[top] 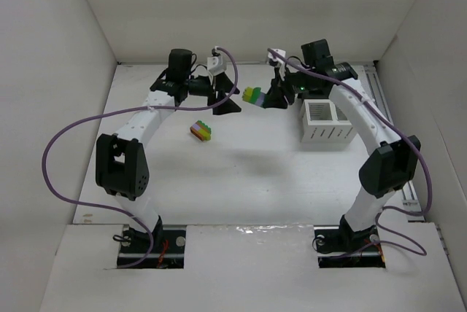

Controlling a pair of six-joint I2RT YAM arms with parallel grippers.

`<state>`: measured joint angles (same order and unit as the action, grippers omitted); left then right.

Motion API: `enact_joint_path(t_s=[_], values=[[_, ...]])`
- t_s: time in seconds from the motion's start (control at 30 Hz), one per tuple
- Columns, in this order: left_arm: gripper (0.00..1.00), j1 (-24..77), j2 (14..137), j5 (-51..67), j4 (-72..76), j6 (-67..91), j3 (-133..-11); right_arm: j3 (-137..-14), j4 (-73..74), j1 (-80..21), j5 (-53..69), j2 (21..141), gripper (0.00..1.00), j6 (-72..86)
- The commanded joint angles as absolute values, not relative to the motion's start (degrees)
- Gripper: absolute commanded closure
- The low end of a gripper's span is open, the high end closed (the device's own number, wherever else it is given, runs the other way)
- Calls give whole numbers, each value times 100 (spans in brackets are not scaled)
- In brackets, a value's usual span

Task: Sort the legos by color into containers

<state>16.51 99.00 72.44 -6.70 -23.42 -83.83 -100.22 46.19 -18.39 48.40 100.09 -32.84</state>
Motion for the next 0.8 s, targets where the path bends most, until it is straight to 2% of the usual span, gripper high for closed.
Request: enact_joint_path(t_s=[0.0,0.17,0.3,0.43,0.47,0.53,0.6,0.73,0.77], values=[[26,1696,9782,7506,-668,-2558,-8394,-10072,4701,-2161,4764,9817,100,-3840],[26,1696,9782,7453,-773,-2759,-8464,-10230,4816,-2320,4632,9870,100,-4086],[31,1696,9782,7453,-914,-2874,-8464,-10283,4869,-2373,4632,9931,100,-4087],[47,1696,9782,7505,-1143,-3111,-8517,-10389,4931,-2425,4632,9993,100,-4087],[54,1696,9782,7506,-1212,-3164,-8517,-10389,4931,-2426,4632,9993,100,-4087],[60,1696,9782,7506,-1291,-3270,-8578,-10441,4983,-2426,4632,10045,100,-4087],[60,1696,9782,7576,-1441,-3462,-8578,-10494,5070,-2487,4632,10116,100,-4087],[50,1696,9782,7576,-1502,-3542,-8631,-10722,5273,-2487,4685,10283,100,-4087],[45,1696,9782,7576,-1503,-3629,-8631,-10723,5273,-2487,4685,10335,100,-4087]])
